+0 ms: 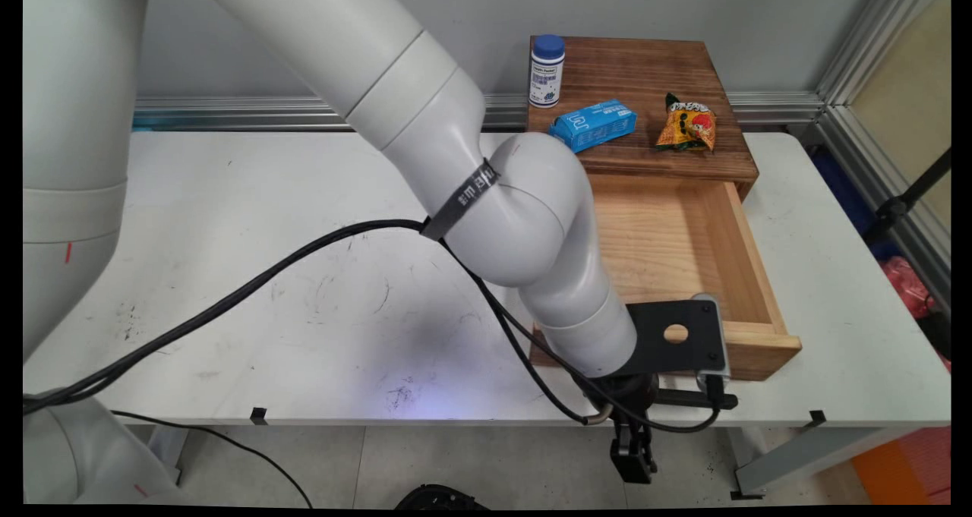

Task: Open the drawer

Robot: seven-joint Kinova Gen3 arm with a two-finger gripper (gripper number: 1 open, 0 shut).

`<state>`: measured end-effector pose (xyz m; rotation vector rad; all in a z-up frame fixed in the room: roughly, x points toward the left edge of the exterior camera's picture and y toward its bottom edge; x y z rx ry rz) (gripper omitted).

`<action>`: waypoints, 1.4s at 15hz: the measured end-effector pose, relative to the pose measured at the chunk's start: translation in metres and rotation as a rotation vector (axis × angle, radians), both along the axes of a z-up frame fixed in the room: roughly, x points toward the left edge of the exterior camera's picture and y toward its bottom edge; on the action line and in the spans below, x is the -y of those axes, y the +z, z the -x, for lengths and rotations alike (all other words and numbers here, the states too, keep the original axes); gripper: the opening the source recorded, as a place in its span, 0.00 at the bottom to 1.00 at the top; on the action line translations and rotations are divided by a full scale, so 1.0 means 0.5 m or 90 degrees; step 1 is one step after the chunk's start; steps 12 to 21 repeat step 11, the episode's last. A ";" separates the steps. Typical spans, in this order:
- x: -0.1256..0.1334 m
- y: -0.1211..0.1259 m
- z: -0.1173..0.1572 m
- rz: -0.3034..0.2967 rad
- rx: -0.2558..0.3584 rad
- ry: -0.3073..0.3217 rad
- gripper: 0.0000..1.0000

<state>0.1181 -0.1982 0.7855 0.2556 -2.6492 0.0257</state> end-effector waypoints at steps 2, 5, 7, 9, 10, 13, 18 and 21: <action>-0.004 0.001 0.001 -0.002 -0.001 -0.003 1.00; -0.008 0.004 0.002 -0.004 -0.003 -0.007 1.00; -0.011 0.007 0.001 -0.002 -0.005 -0.010 1.00; -0.015 0.014 0.001 0.003 -0.009 -0.013 1.00; -0.019 0.020 0.000 0.007 -0.012 -0.016 1.00; -0.021 0.024 0.000 0.011 -0.014 -0.018 1.00; -0.021 0.024 0.000 0.011 -0.014 -0.018 1.00; -0.021 0.024 0.000 0.011 -0.014 -0.018 1.00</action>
